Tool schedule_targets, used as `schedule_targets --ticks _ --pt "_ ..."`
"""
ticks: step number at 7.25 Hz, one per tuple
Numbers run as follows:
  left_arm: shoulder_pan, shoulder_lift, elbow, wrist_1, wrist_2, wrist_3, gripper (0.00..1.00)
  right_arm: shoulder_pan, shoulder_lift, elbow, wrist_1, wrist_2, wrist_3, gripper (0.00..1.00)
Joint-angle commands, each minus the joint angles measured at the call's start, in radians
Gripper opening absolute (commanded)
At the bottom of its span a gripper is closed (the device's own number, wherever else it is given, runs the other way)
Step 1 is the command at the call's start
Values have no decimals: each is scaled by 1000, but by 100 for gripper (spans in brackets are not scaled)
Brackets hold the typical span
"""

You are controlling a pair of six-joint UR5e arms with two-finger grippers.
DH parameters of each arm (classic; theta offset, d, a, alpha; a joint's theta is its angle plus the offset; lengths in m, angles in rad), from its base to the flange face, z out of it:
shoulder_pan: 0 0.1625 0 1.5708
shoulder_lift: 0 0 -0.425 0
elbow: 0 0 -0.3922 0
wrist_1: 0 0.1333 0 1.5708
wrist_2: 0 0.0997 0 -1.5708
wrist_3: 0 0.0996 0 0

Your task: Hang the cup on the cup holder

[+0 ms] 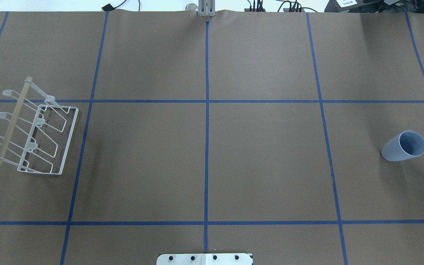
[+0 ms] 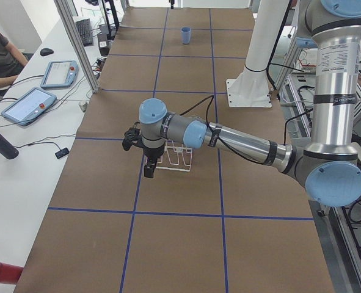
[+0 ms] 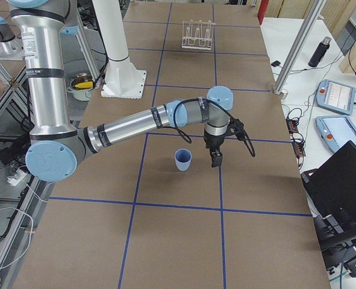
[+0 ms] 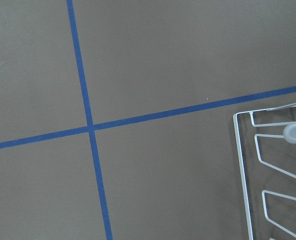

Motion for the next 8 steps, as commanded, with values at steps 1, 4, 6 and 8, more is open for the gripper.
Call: schedule_targets --ticks 1,4,6,8 --pt "-1 1 1 1 -1 -2 98 0 -4 6 9 3 -2 100" --pt "-1 1 6 -1 -3 -2 98 -12 -24 2 66 6 -1 100" --pt "-1 0 0 -1 -3 0 98 -29 -29 5 74 17 -2 100" --pt "-1 0 -9 -1 -7 -2 98 -63 -53 5 110 21 -1 100"
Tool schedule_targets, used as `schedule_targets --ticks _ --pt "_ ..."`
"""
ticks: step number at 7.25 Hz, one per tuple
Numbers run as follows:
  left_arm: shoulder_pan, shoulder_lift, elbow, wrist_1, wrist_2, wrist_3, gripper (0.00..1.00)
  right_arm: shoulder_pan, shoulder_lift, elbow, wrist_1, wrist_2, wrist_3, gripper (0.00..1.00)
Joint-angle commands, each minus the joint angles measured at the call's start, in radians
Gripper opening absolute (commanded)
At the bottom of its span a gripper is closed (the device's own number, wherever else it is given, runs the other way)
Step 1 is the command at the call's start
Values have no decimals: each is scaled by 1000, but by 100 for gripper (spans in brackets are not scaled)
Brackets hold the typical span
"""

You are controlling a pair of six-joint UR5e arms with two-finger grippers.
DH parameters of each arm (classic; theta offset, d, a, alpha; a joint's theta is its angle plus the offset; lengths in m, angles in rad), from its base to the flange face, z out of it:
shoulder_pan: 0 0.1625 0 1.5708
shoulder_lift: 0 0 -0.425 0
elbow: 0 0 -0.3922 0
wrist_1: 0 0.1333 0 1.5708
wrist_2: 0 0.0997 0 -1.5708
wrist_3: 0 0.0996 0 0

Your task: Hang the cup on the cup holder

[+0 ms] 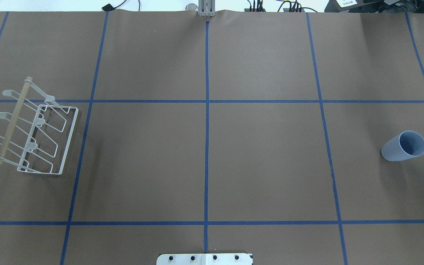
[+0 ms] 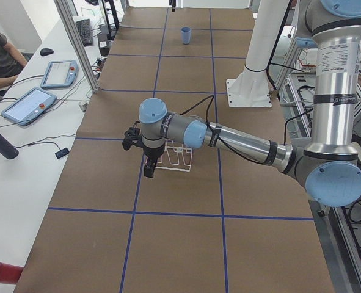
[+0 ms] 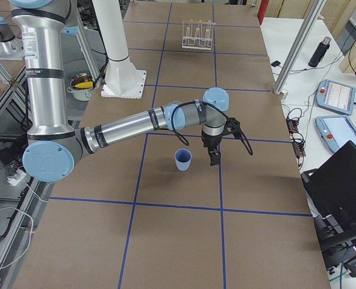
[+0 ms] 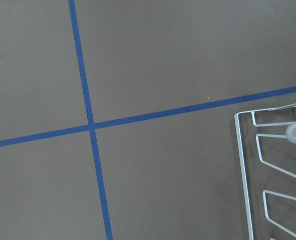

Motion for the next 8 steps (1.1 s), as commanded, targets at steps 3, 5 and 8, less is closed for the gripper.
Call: schedule_targets --ticks 3,5,8 --pt "2 -2 -5 2 -4 -3 98 -123 -42 3 25 4 106 100" --pt "3 -2 -6 2 -6 -16 98 -160 -156 14 234 14 114 100" --pt "3 -3 -3 0 -6 -17 98 -214 -209 -10 364 11 163 97"
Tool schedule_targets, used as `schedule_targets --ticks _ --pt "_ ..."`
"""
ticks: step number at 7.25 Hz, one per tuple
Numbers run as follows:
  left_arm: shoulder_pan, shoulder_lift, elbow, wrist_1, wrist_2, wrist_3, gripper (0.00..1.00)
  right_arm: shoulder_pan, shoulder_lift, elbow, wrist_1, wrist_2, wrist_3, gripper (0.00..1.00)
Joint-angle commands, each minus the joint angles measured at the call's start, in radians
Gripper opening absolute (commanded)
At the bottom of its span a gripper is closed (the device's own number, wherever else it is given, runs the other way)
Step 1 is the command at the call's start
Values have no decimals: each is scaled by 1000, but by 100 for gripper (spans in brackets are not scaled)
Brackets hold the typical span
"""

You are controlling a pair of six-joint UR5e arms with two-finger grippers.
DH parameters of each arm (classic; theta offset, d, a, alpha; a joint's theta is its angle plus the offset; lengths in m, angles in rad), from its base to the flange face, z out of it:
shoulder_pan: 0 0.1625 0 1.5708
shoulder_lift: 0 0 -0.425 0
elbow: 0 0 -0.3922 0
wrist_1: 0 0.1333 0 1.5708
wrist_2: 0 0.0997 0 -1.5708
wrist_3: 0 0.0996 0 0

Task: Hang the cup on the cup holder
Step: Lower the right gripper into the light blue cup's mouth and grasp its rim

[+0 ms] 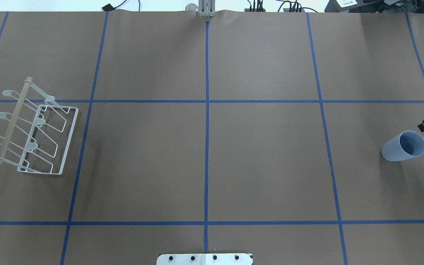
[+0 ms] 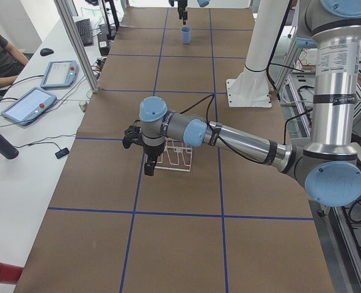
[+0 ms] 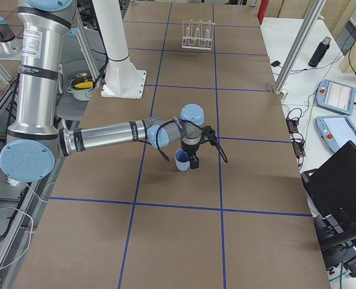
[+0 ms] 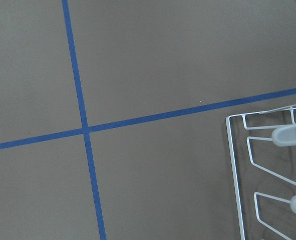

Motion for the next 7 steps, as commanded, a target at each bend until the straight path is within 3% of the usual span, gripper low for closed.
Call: schedule_targets --ticks 1,6,7 --pt "0 -1 1 0 -2 -1 98 -36 -3 -17 28 -9 10 92" --pt "2 -2 2 -3 -5 -20 98 -63 40 -103 33 -6 10 84" --pt "2 -2 2 -3 -5 -20 98 -63 38 -104 31 -4 11 48"
